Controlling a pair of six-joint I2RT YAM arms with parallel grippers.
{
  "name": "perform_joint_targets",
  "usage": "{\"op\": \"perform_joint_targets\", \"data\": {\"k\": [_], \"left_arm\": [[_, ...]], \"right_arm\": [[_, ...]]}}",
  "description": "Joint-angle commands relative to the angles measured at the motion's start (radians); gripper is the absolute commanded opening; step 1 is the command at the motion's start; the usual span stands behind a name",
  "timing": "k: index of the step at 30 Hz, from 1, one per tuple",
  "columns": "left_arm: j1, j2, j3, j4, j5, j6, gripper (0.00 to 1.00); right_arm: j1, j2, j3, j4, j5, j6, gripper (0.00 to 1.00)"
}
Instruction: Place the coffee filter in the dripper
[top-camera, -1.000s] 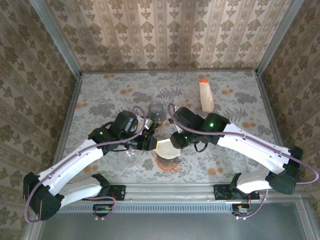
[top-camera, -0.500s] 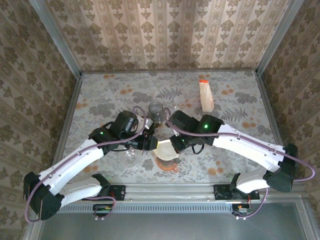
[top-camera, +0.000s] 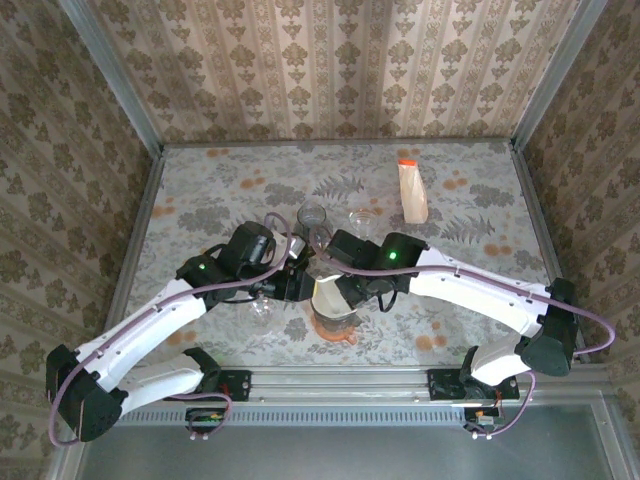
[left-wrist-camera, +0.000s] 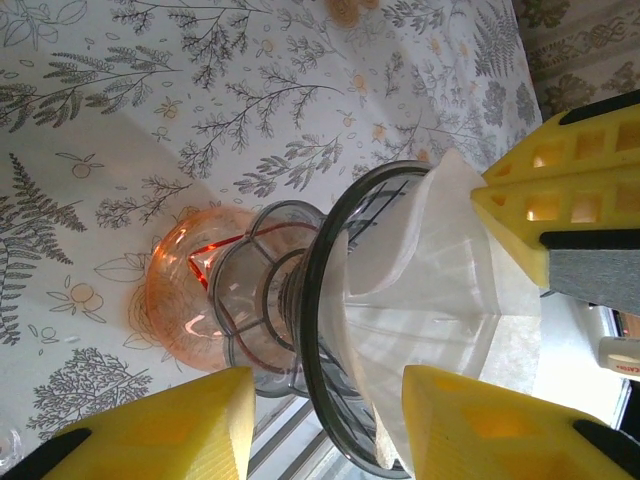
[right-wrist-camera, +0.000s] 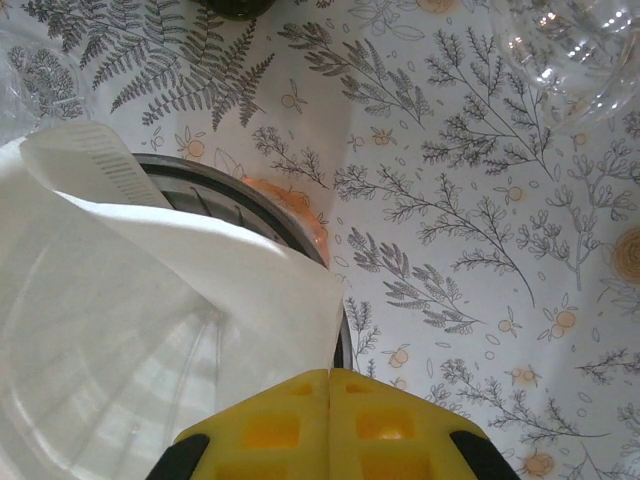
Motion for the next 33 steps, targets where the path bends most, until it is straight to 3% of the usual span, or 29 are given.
{"op": "perform_joint_targets", "data": {"k": [1, 5, 16, 19, 25, 33], "left_arm": [[0.0, 0.001, -0.01, -0.012, -0.005, 0.015, 0.46], [0.0, 0.004, -0.016, -0.008, 0.001, 0.015, 0.44], [-0.003, 0.007, -0.036, 0.002, 0.021, 0.012, 0.27], [-0.004, 0.007, -0.037, 0.003, 0.019, 0.012, 0.26], [-0.002, 0.008, -0.035, 0.005, 0.018, 0.012, 0.27], [-0.003, 0.01, -0.04, 0.014, 0.023, 0.009, 0.28]], "right_arm": [[0.012, 0.02, 0.029, -0.044, 0.041, 0.008, 0.0], [0.016, 0.023, 0.029, -0.046, 0.044, 0.01, 0.0], [0.021, 0.019, 0.022, -0.029, 0.045, 0.027, 0.02], [0.021, 0.009, 0.024, -0.024, 0.054, 0.032, 0.13], [0.019, -0.037, 0.04, -0.02, 0.085, 0.044, 0.53], [0.004, 0.02, -0.001, 0.022, -0.073, 0.029, 0.68]]}}
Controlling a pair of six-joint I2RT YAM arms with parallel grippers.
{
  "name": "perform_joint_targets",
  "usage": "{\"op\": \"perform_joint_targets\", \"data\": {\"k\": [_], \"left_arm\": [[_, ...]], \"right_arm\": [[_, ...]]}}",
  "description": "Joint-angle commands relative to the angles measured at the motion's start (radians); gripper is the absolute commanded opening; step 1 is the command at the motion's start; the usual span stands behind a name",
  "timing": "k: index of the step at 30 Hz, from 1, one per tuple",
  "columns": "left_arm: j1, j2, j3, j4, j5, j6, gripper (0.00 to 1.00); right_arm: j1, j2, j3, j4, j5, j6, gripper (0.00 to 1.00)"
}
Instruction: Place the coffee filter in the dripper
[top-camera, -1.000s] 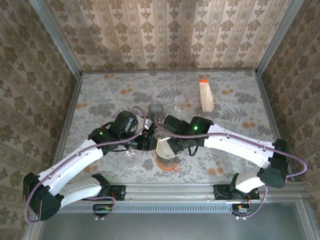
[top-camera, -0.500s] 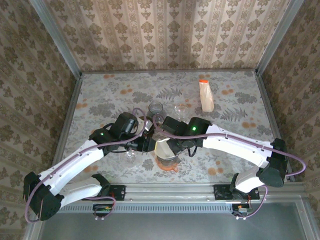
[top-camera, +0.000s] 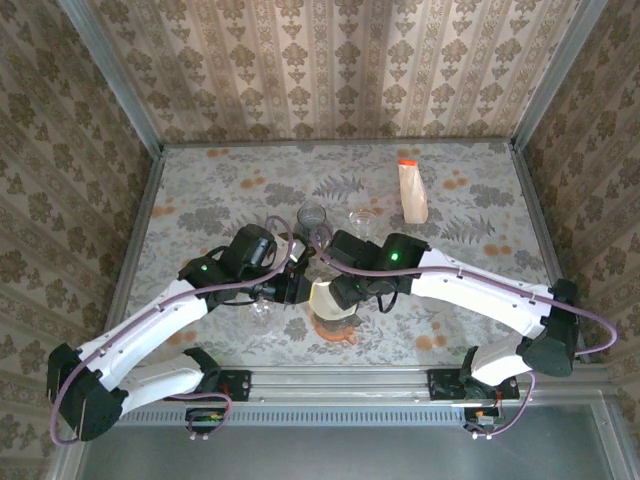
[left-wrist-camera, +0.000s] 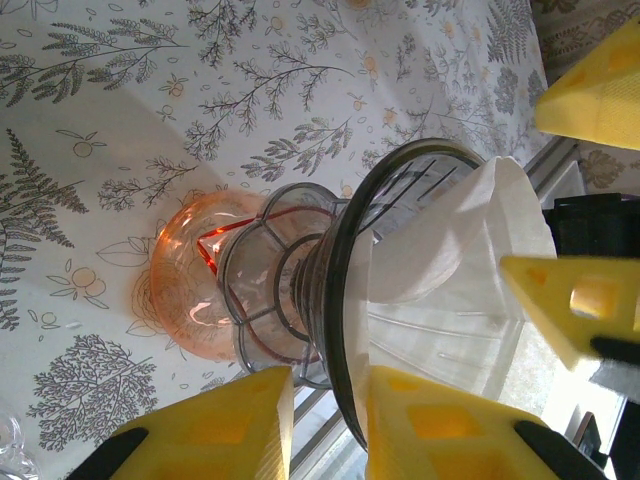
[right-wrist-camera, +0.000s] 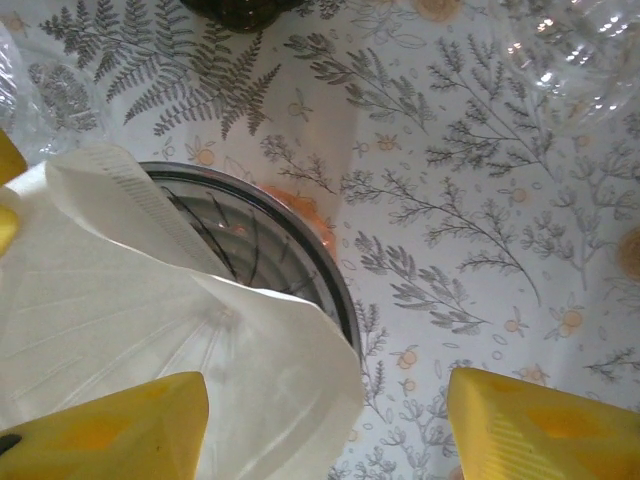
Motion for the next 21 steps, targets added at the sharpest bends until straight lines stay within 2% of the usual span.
{"op": "perform_joint_targets", "data": {"k": [1, 21], "left_arm": [[-0.002, 0.007, -0.014, 0.011, 0.014, 0.009, 0.28], [-0.002, 0.014, -0.024, 0.031, 0.021, 0.007, 0.29]], "right_arm": [[-0.003, 0.032, -0.013, 0.028, -0.071, -0.001, 0.68], [-0.048, 0.121, -0.111, 0.134, -0.108, 0.018, 0.68]]}}
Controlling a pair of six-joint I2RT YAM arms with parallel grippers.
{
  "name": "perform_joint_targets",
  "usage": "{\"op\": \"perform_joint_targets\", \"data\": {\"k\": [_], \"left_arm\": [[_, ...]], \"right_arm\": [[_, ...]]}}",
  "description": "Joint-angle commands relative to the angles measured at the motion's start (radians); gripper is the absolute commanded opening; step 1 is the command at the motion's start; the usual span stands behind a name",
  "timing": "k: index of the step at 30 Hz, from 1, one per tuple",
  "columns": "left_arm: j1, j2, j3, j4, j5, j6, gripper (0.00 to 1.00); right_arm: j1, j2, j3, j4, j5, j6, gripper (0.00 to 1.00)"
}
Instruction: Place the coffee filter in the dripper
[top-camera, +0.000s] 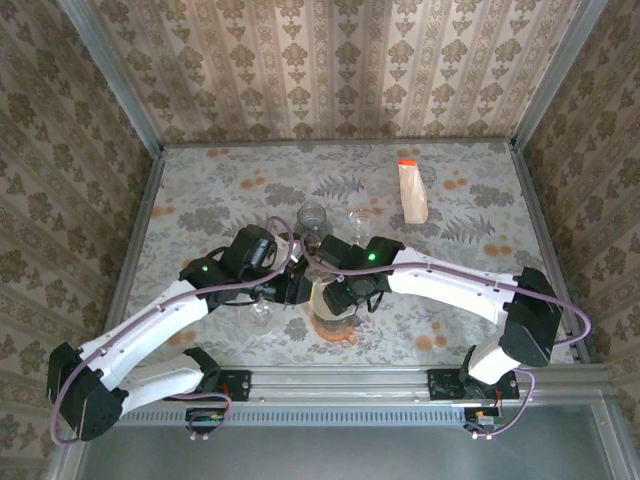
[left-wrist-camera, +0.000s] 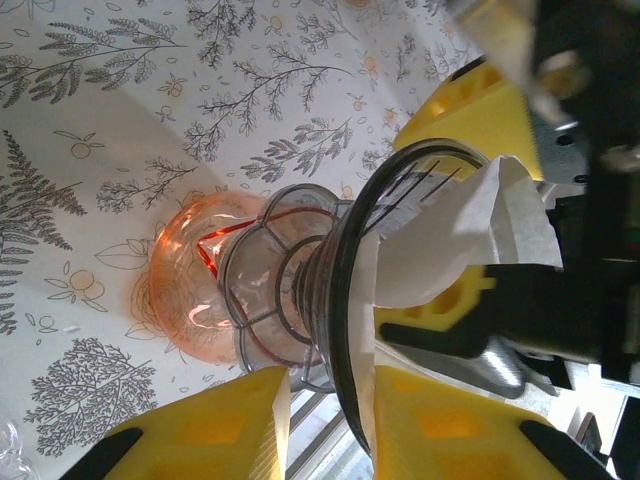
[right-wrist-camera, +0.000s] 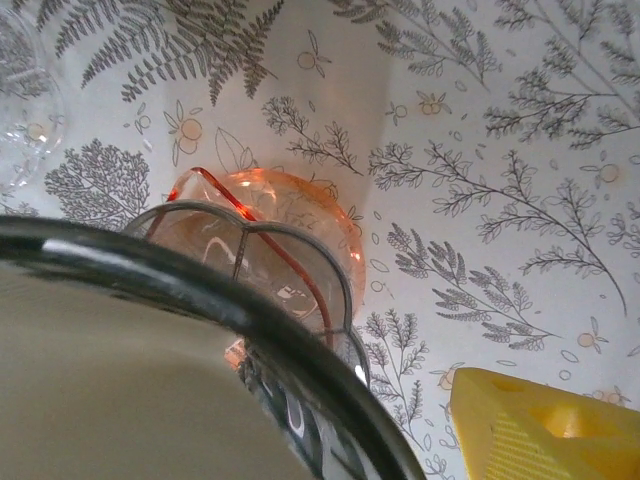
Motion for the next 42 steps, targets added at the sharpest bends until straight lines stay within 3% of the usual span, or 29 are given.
{"op": "perform_joint_targets", "data": {"k": [1, 20, 42], "left_arm": [[-0.004, 0.013, -0.012, 0.014, 0.018, 0.007, 0.29], [-0.003, 0.019, -0.019, 0.021, 0.022, 0.006, 0.29], [-0.002, 0.026, -0.018, 0.027, 0.025, 0.004, 0.26]], "right_arm": [[-0.006, 0.016, -0.015, 0.024, -0.018, 0.017, 0.67], [-0.006, 0.063, -0.057, 0.05, 0.017, 0.035, 0.65], [-0.008, -0.142, -0.001, -0.031, 0.089, 0.05, 0.68]]}}
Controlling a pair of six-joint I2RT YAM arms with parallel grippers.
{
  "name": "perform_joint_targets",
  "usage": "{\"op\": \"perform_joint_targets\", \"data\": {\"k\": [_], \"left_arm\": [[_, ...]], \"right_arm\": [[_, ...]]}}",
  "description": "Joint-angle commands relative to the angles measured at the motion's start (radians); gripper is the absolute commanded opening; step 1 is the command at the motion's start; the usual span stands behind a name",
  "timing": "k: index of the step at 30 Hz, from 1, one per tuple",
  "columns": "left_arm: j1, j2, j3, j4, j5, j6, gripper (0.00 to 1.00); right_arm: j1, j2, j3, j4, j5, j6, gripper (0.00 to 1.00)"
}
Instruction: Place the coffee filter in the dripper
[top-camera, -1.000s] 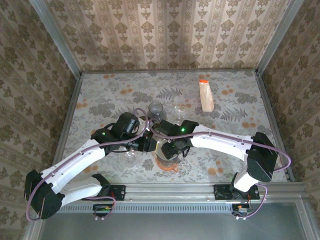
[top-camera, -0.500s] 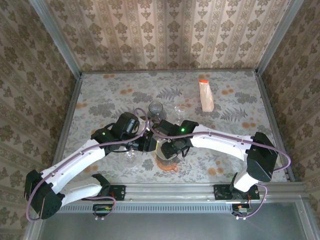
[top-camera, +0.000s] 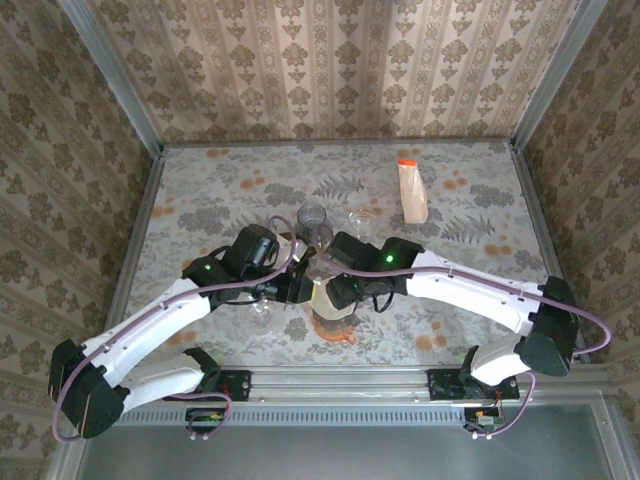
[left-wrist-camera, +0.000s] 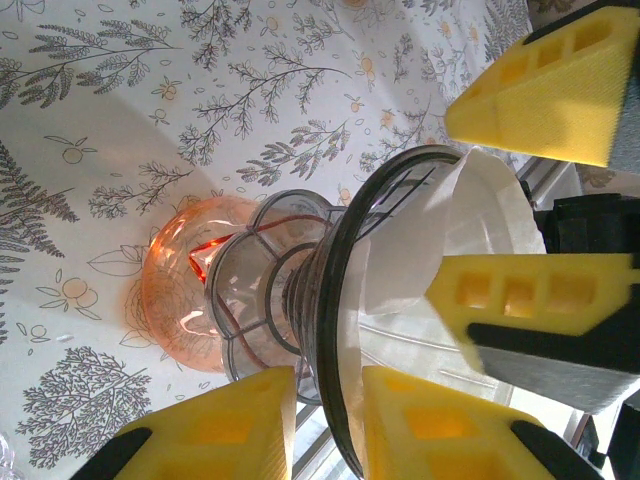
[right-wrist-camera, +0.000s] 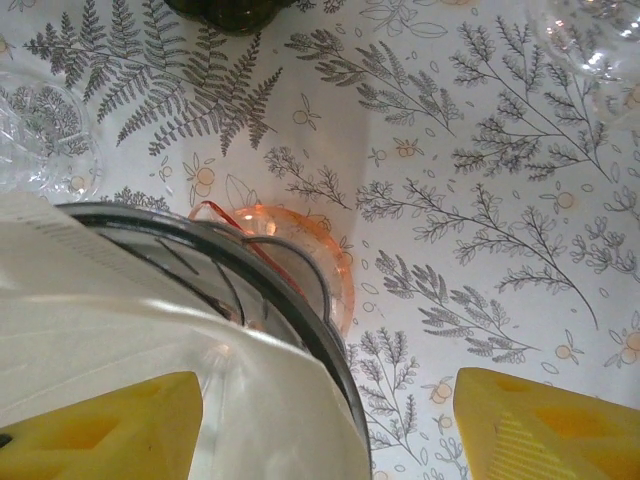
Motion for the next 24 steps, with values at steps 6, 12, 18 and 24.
{"op": "perform_joint_targets", "data": {"k": [6, 12, 18, 24], "left_arm": [[-0.003, 0.01, -0.02, 0.008, 0.016, 0.006, 0.26], [-0.003, 0.011, -0.021, 0.012, 0.019, 0.006, 0.26], [0.0, 0.008, -0.025, 0.011, 0.016, 0.006, 0.26], [-0.001, 0.008, -0.026, 0.014, 0.017, 0.006, 0.26]], "right_arm": [[-0.005, -0.088, -0.026, -0.086, 0.045, 0.051, 0.65], [-0.005, -0.084, -0.039, -0.113, 0.071, 0.065, 0.64], [-0.002, -0.1, -0.025, -0.044, 0.019, 0.021, 0.68], [-0.002, -0.009, 0.011, -0.009, -0.058, -0.01, 0.69]]}}
